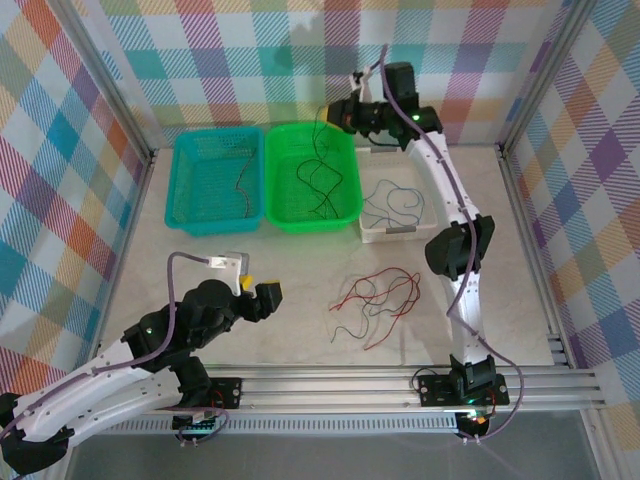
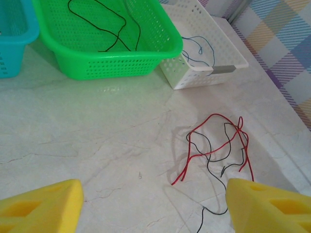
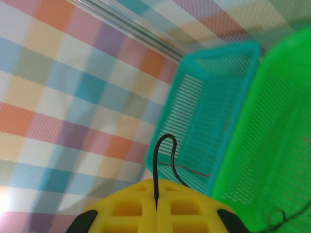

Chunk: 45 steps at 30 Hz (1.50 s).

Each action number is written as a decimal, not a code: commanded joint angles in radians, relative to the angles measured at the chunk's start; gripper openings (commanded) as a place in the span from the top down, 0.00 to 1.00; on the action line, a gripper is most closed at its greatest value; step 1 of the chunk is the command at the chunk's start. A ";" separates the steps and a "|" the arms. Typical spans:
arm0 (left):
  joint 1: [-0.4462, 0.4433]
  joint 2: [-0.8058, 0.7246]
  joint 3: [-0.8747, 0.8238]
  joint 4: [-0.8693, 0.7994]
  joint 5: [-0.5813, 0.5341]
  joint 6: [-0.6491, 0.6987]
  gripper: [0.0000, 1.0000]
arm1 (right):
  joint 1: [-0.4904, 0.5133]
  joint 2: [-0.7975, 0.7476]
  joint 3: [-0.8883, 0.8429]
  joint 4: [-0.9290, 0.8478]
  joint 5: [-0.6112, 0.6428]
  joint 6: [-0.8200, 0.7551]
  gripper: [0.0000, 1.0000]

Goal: Untangle the cables
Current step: Place the cable in the container, then move the cables to the center of the table.

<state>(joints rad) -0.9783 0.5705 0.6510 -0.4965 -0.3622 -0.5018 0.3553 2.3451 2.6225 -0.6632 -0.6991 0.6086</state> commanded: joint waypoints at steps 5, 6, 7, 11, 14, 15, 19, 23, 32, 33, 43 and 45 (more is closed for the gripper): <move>0.009 0.003 0.002 0.001 -0.021 -0.007 0.23 | 0.021 0.061 0.015 -0.113 0.097 -0.124 1.00; 0.009 0.006 0.002 0.002 -0.021 -0.008 0.23 | 0.025 0.077 0.033 -0.143 0.097 -0.133 0.94; 0.009 0.009 0.003 0.000 -0.019 -0.010 0.23 | 0.029 0.089 0.043 -0.168 0.093 -0.145 0.91; 0.009 0.008 0.004 -0.005 -0.014 -0.014 0.23 | 0.049 0.089 0.048 -0.242 0.136 -0.187 0.74; 0.009 0.007 0.001 -0.011 -0.014 -0.019 0.23 | 0.054 0.053 0.047 -0.280 0.182 -0.208 0.60; 0.009 0.006 -0.002 -0.011 -0.014 -0.021 0.23 | 0.054 0.037 0.047 -0.290 0.192 -0.213 0.54; 0.009 0.016 -0.010 0.002 -0.006 -0.033 0.23 | 0.054 -0.059 0.056 -0.344 0.241 -0.252 0.45; 0.009 0.075 0.006 0.014 0.002 -0.031 0.23 | 0.061 -0.223 -0.028 -0.437 0.348 -0.301 0.38; 0.009 0.274 0.046 0.069 0.051 -0.024 0.23 | 0.083 -0.857 -1.003 -0.229 0.670 -0.320 0.29; 0.008 0.293 0.052 0.076 0.061 -0.021 0.23 | 0.083 -0.912 -1.093 -0.219 0.688 -0.308 0.29; 0.007 0.453 0.080 0.145 0.130 -0.021 0.23 | 0.083 -1.176 -1.654 -0.090 0.640 -0.151 0.28; 0.007 0.456 0.085 0.139 0.129 -0.020 0.23 | 0.083 -1.169 -1.705 -0.058 0.636 -0.134 0.28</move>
<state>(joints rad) -0.9783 1.0260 0.6979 -0.3820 -0.2493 -0.5274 0.4389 1.1965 0.9512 -0.8158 -0.0628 0.4206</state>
